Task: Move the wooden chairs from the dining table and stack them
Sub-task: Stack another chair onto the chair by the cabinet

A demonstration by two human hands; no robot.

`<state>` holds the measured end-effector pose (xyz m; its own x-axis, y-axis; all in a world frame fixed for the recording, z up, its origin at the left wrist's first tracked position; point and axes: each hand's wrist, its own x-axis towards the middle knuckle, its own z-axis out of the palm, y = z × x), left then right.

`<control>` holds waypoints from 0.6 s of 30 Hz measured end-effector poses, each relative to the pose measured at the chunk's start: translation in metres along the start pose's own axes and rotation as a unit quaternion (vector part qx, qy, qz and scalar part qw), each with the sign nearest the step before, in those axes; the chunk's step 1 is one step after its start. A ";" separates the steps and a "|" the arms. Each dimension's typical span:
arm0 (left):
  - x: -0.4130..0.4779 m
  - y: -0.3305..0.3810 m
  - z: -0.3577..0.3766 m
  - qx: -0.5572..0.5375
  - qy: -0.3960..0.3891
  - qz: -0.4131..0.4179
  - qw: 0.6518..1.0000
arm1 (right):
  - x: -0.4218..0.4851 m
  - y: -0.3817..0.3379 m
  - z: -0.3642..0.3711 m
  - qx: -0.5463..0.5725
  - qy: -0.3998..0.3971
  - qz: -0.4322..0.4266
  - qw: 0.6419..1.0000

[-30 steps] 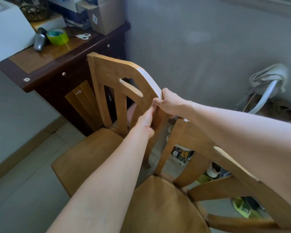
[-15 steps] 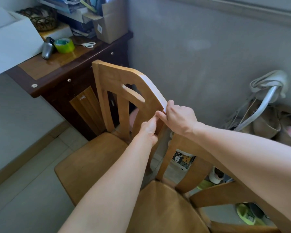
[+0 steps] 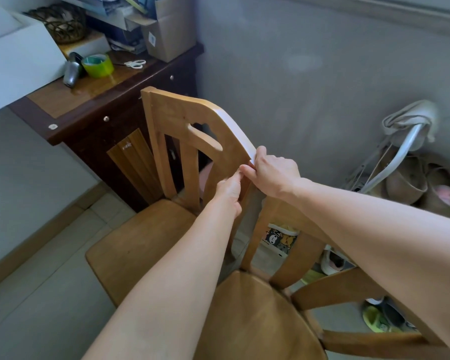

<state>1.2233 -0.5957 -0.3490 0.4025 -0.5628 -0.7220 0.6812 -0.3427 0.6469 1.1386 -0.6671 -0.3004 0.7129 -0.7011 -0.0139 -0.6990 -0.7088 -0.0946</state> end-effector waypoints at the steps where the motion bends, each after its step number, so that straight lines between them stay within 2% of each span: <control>1: -0.004 0.000 0.000 0.003 0.000 -0.004 1.000 | -0.002 0.000 0.000 0.007 -0.008 0.002 1.000; 5: -0.026 -0.005 -0.009 0.018 0.026 -0.017 0.999 | -0.015 0.004 -0.004 0.043 -0.001 -0.005 0.999; 8: -0.044 -0.011 -0.020 -0.015 0.048 -0.019 0.999 | -0.025 0.002 -0.010 0.053 0.032 -0.022 0.998; 14: -0.089 -0.018 -0.024 -0.087 0.048 0.048 0.994 | -0.054 -0.014 -0.032 0.061 0.083 -0.097 0.990; 18: -0.122 -0.038 -0.026 -0.128 0.067 0.075 0.987 | -0.079 -0.018 -0.046 0.085 0.067 -0.128 0.986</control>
<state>1.1645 -0.4951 -0.2919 0.5761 -0.4817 -0.6603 0.7335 -0.0518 0.6777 1.0921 -0.6030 -0.2522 0.8426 -0.5137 0.1617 -0.4704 -0.8482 -0.2434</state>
